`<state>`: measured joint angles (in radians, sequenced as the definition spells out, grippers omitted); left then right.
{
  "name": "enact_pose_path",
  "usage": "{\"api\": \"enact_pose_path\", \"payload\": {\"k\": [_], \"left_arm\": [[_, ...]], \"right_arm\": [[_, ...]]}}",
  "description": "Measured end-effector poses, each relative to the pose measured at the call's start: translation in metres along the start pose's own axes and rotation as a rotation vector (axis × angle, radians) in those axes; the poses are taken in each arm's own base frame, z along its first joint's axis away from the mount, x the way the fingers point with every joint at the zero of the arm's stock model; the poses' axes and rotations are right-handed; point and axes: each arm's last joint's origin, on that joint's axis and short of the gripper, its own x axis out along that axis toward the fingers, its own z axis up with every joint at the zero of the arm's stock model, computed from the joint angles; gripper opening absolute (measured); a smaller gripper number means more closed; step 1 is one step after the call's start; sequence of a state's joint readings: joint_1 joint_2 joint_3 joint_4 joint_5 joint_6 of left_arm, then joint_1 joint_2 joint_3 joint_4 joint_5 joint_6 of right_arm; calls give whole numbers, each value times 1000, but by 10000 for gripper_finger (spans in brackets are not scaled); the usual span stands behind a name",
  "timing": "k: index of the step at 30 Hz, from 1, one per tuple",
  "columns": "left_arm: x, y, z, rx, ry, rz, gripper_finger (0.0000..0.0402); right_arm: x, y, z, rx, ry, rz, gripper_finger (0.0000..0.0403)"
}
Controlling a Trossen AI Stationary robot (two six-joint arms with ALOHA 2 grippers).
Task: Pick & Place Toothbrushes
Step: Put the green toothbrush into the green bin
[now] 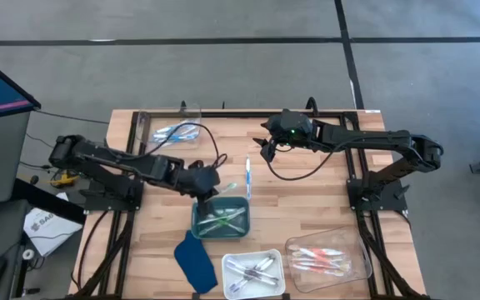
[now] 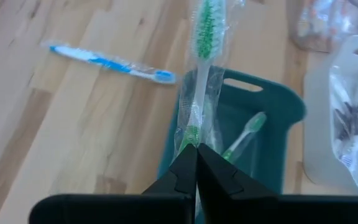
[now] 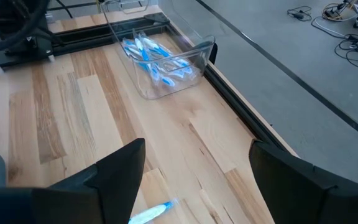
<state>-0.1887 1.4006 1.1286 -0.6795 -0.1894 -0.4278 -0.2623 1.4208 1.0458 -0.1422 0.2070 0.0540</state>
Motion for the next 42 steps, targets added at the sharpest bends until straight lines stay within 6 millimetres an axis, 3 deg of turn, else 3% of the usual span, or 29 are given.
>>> {"api": "enact_pose_path", "payload": {"k": [6, 17, 31, 42], "left_arm": [[7, -20, -6, 87, 0, -36, 0], [39, -45, -22, 263, 96, -45, 0], [43, -48, -26, 501, 118, -72, 0], [43, -48, -26, 564, 120, -84, 0]], "right_arm": [[0, 0, 0, 0, 0, 0, 282], [0, 0, -1, -1, 7, 0, 282], [0, 0, -1, -2, 8, 0, 282], [0, 0, -1, -2, 8, 0, 282]]}}
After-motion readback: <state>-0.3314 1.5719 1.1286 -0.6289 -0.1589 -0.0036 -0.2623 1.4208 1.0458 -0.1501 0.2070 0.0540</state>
